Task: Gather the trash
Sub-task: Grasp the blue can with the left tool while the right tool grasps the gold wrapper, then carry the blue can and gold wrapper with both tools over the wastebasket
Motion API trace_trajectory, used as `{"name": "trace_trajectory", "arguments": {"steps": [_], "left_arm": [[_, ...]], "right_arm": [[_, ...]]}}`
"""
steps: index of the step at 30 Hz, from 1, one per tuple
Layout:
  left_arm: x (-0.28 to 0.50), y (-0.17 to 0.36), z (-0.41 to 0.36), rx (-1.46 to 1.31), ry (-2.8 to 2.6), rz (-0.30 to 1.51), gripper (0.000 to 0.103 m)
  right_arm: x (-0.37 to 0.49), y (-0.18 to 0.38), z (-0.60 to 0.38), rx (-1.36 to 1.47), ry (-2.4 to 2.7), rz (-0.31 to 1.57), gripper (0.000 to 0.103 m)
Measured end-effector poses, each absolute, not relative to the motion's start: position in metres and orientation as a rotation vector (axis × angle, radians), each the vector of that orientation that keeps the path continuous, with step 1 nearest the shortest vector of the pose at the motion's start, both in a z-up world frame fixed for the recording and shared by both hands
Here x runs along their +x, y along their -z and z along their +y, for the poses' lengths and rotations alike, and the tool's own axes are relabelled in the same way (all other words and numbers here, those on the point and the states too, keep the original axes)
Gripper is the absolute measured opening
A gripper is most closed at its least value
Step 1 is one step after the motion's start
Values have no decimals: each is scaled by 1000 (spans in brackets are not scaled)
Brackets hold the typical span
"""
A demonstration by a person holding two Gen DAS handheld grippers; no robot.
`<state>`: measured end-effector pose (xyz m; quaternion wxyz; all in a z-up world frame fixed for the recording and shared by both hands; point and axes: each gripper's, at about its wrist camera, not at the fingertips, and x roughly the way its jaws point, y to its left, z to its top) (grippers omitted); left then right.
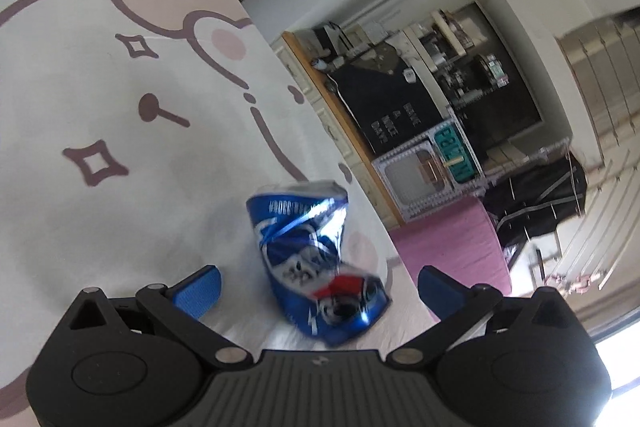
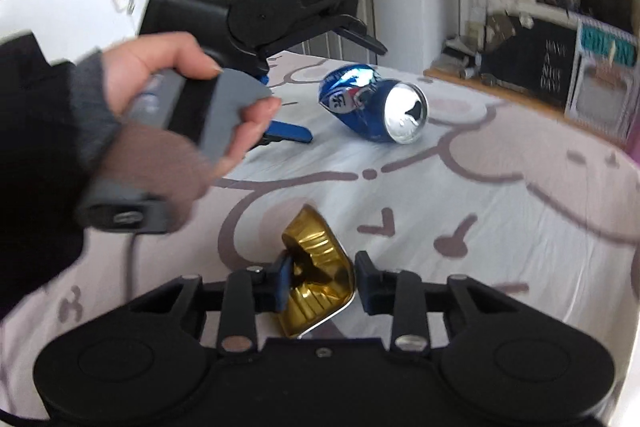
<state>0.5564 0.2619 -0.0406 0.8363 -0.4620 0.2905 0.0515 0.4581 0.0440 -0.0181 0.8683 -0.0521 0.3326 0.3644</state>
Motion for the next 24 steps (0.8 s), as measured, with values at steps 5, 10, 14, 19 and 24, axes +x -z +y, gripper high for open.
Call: {"name": "trace_trajectory", "arguments": {"steps": [5,10,14,19,24], "left_arm": [[574,40,259,-908,-130,584,99],[579,38,258,-808,-170,605,67],[574,40,260,-786,-169,642,39],[559,32,253,-708,-120,633,36],[535,22,245,-666,-99,617,31]], "right_arm": [[456,19,39,-73,-760,698,33],[459,16,33,-24,-753,729,30],[455,10,27,-9,-751,735,28],[451,4,19,31,-743,752,28],[448,-2,9,44,-701,741,28]]}}
